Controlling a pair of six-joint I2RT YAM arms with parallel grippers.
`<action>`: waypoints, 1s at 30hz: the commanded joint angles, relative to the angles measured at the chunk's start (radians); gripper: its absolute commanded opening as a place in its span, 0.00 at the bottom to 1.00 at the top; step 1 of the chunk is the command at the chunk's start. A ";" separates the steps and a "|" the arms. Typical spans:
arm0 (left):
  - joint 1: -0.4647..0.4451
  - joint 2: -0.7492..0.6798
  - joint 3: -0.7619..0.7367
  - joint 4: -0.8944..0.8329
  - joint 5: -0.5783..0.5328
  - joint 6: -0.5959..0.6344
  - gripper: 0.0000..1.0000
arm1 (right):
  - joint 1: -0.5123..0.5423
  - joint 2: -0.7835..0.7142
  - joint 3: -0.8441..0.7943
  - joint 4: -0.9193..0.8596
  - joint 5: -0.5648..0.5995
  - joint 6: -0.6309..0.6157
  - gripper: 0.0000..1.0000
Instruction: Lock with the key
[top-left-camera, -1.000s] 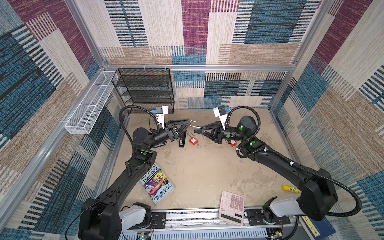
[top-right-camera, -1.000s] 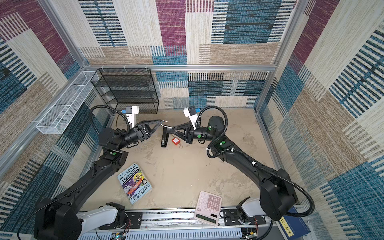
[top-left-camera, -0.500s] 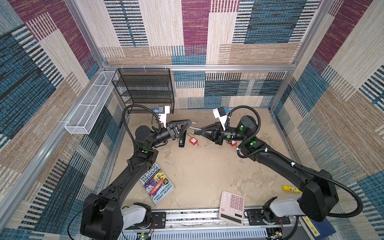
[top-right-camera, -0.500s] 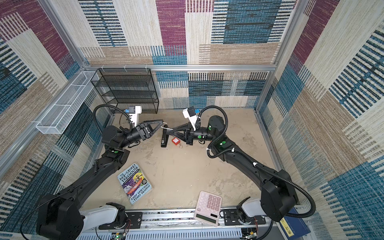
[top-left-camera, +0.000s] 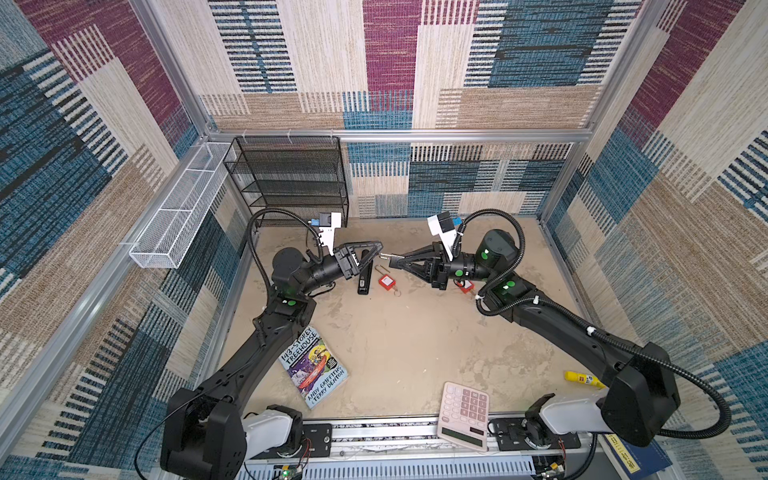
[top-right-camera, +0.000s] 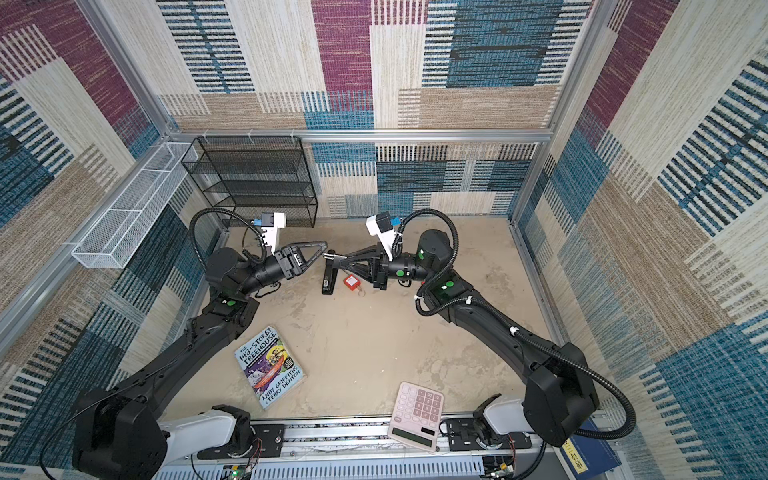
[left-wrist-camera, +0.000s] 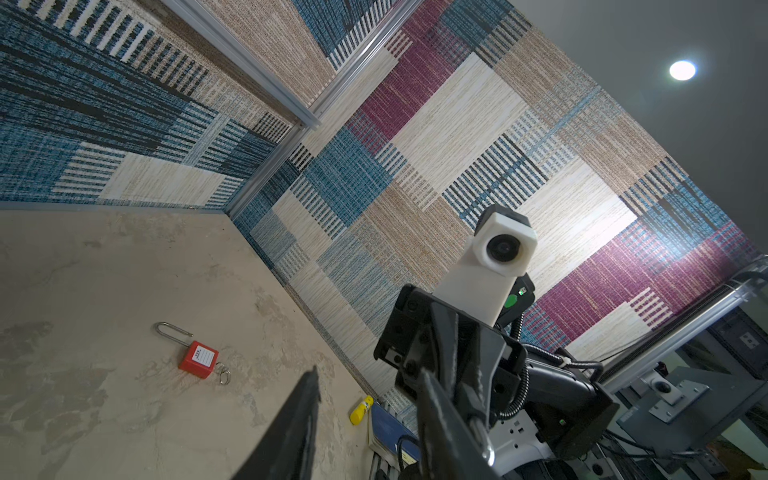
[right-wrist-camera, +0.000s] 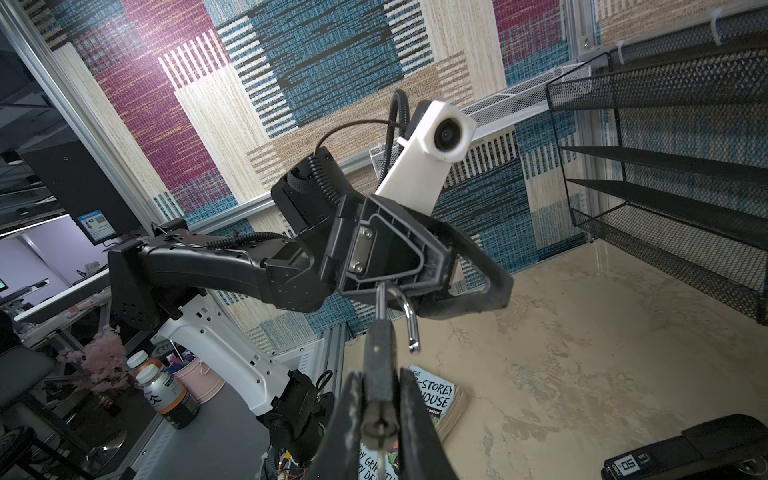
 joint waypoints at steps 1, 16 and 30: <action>0.001 -0.011 0.011 0.011 0.011 0.025 0.42 | 0.001 -0.004 0.015 0.009 0.008 -0.012 0.00; 0.006 -0.018 -0.013 0.114 0.044 -0.026 0.49 | -0.004 0.004 -0.004 0.064 0.015 0.044 0.00; 0.005 -0.017 -0.023 0.130 0.066 -0.040 0.48 | -0.022 0.034 0.015 0.102 0.016 0.097 0.00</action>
